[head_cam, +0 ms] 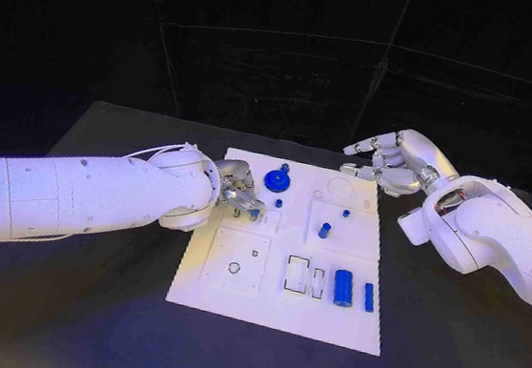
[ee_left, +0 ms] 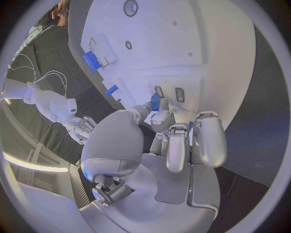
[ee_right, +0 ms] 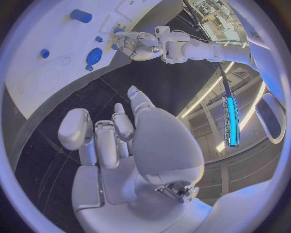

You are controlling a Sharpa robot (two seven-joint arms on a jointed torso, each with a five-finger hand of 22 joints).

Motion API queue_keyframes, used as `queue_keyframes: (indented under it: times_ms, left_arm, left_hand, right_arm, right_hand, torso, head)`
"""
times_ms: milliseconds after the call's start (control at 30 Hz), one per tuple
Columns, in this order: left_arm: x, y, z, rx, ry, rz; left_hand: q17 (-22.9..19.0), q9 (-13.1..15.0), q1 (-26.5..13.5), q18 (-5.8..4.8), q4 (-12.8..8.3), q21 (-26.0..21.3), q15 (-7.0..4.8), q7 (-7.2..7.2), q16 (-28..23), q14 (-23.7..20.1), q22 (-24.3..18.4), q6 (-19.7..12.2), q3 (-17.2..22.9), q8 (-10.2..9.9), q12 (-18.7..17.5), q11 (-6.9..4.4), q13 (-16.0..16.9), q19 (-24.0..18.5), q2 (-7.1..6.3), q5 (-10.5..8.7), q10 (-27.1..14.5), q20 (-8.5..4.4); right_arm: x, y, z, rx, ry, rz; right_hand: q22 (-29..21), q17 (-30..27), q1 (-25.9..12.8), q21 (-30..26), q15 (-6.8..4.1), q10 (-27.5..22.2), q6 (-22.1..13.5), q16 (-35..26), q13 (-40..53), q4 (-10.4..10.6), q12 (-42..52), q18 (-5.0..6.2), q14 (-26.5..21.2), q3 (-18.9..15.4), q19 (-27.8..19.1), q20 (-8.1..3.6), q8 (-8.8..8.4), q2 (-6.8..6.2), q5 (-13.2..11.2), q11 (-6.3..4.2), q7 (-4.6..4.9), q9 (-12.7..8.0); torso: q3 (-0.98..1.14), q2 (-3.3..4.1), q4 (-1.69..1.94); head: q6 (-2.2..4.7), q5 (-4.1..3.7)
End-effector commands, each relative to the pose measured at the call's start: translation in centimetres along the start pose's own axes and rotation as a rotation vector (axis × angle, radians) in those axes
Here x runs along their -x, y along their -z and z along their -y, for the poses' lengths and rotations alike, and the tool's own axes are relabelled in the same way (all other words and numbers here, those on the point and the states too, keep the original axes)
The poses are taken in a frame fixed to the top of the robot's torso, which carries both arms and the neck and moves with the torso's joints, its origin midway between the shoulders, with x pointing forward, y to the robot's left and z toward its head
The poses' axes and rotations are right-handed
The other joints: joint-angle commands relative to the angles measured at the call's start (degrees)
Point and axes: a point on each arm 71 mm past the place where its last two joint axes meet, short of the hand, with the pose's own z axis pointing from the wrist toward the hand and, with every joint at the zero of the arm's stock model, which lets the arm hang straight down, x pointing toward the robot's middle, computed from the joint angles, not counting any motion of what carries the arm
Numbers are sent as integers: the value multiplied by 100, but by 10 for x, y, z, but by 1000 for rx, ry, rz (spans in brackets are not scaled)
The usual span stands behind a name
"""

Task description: Assemble the parts on the task board

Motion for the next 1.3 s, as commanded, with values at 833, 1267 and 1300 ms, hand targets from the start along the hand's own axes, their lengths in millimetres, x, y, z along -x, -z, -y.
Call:
queue_keyframes:
  times_ms: [833,1267,1300]
  left_arm:
    - [-5,1,-5,45,-60,-84]
    - [-6,0,-3,40,-40,-93]
    - [-6,0,-3,41,-39,-94]
  left_hand:
    - [1509,11,38,-95,-1034,28,-19,-24,36,595,12,21,1076,41,-1,-8,-23,74,-46,20,31,-4]
    - [1509,29,-358,-100,-744,44,-35,-88,36,595,48,182,934,89,87,-41,62,82,-165,10,111,-10]
    - [1509,27,-446,-102,-675,51,-45,-99,36,595,60,209,868,90,99,-47,73,86,-183,8,117,-16]
  right_arm:
    - [-2,-1,-3,11,-17,-12]
    - [-2,-1,-3,9,-18,-11]
    - [-2,-1,-3,9,-18,-11]
  right_hand:
    - [-21,251,-20,-38,-37,8,-9,-43,-23,3,-29,56,312,-38,-44,3,21,32,17,-5,1,-7]
    - [-31,238,-22,-43,-37,-2,-10,-52,-38,5,-42,58,309,-39,-47,3,21,33,15,-5,1,-8]
    - [-31,238,-22,-43,-37,-2,-10,-52,-38,5,-42,58,309,-39,-47,3,21,33,15,-5,1,-8]
  torso:
    - [1,1,-1]
    - [2,-2,3]
    - [3,-2,3]
  head:
    - [-7,25]
    - [-13,23]
    - [-11,25]
